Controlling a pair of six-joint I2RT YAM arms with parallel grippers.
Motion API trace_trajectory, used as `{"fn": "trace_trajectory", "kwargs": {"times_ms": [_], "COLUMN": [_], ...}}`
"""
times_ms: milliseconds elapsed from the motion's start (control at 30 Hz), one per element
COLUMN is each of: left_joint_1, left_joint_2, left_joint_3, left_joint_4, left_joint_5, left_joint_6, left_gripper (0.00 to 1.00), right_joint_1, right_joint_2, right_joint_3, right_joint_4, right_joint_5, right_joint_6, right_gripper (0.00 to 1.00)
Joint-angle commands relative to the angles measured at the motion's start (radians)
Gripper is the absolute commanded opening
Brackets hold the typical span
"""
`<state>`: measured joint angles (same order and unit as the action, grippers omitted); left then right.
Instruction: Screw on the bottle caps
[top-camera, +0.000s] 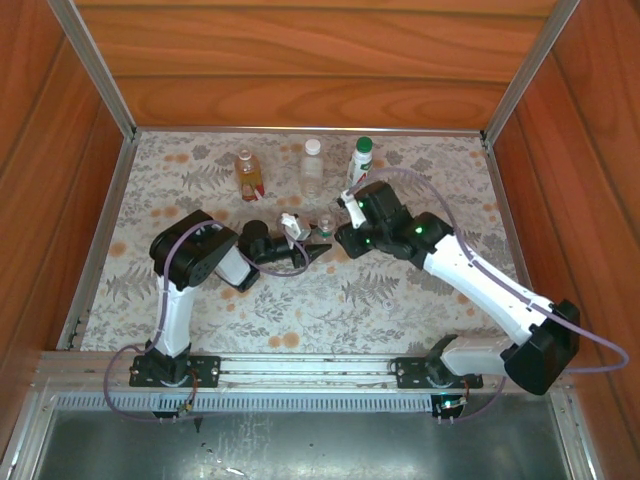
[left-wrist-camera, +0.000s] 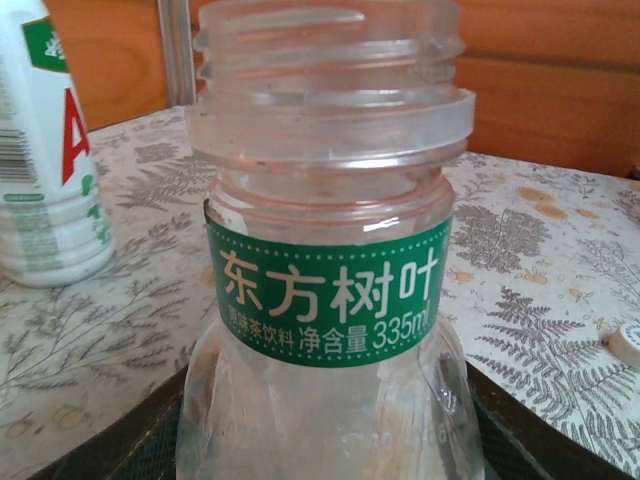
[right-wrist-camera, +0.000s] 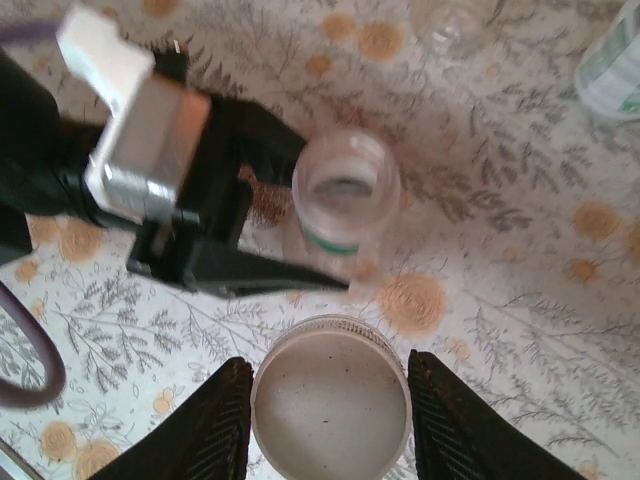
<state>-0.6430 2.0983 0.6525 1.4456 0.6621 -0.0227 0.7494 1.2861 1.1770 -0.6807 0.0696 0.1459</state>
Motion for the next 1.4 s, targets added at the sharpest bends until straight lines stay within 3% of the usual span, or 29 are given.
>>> {"fn": "trace_trajectory", "kwargs": {"times_ms": [0,400,900,1367], "left_joint_1": [-0.022,-0.048,-0.05,-0.05], "left_joint_2": [0.046,0.076,0.086,0.095], "left_joint_3": [0.018,0.041,0.051,0.059], "left_joint_4": [-0.028,-0.028,-0.028,-0.028], "left_joint_5": [0.037,0.052,0.062,0.074], "left_joint_6": [0.0,0.02,0.016,0.019], "left_gripper": [0.55,0.56,0.56,0.55], "right_joint_1": [-0.029,-0.076,-0.103,-0.12], "right_joint_2": [0.076,0.281,0.326,0.398], "right_joint_3": [0.081,0.271,0.276,0.322], "right_joint_4": [-0.081,-0.178,-0.214,-0.266], "right_joint_5": [-0.062,-0.122,-0.07,-0.123], "right_joint_6": [-0.048,-0.104,-0.123,-0.115], "right_gripper": [0.42,0.42,0.42,0.4]}}
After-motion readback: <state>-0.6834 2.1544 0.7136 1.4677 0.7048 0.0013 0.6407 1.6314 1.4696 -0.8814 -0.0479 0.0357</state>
